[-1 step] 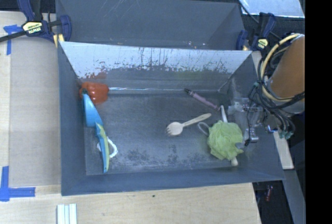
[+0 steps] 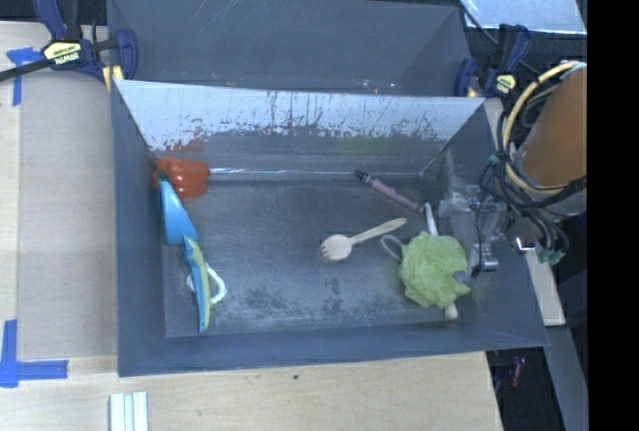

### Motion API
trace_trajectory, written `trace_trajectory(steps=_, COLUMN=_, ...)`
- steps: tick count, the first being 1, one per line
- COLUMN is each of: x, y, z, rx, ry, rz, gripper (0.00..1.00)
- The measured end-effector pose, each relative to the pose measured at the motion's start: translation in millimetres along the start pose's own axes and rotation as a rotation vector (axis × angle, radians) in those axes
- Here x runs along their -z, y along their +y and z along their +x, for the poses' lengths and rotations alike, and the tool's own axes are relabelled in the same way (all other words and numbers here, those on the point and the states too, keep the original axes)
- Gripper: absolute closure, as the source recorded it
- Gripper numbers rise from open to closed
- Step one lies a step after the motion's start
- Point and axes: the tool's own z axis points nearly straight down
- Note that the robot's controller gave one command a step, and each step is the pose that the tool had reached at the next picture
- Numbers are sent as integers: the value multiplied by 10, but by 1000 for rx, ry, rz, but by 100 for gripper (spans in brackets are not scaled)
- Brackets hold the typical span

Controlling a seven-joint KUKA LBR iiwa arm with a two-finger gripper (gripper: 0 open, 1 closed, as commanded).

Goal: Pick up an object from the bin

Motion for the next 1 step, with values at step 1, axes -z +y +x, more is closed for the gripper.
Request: trace_trajectory(steps=1, x=-809, y=-156, z=181, rx=121, ry=-5, rz=2, gripper=0)
